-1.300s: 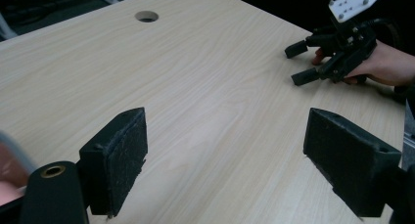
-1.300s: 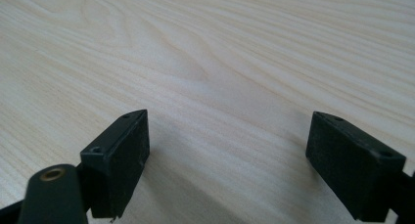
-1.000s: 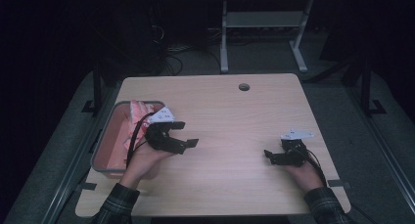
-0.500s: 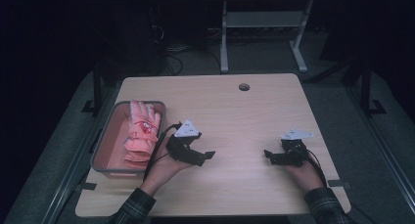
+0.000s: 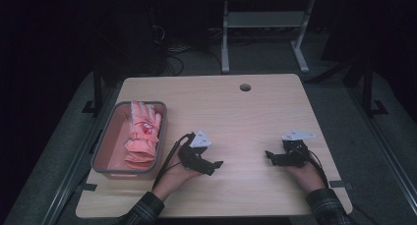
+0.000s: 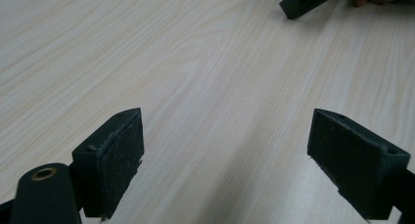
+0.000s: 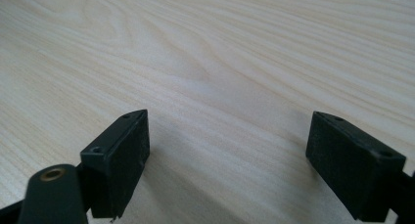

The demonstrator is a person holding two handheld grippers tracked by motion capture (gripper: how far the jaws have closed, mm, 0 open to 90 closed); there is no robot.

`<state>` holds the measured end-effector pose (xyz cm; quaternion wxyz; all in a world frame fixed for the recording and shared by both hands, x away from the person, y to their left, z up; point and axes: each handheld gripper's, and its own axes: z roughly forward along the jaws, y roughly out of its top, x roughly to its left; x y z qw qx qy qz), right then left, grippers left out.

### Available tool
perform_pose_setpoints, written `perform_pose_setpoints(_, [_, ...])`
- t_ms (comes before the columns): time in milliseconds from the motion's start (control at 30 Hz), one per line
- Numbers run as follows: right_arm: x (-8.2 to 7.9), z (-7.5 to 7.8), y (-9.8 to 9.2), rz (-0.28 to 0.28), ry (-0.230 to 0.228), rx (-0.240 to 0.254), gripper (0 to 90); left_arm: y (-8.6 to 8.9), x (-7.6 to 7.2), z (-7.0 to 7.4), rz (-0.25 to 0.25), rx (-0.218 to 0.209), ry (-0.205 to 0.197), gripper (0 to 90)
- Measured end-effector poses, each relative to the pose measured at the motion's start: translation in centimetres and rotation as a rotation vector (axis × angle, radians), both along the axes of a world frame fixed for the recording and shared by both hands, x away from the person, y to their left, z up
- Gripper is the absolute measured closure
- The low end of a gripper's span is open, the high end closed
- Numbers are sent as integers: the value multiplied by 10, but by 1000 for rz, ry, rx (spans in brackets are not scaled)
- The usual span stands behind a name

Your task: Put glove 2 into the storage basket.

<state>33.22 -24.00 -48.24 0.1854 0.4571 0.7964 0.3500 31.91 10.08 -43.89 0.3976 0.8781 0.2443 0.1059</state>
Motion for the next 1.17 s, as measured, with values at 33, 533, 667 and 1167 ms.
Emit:
perform_pose_setpoints(33, [0, 0, 0, 0, 0, 0, 161, -1, 0, -2, -3, 7, 2, 132])
perform_pose_setpoints(533, [0, 0, 0, 1, 0, 1, 161, -9, 4, -33, 9, 68, 12, 128])
perform_pose_setpoints(667, [0, 0, 0, 3, 4, 2, 161, -8, 5, -39, 3, 52, 14, 112])
perform_pose_setpoints(1167, [0, 0, 0, 4, 5, 2, 161, -7, 5, -40, -5, 46, 22, 114])
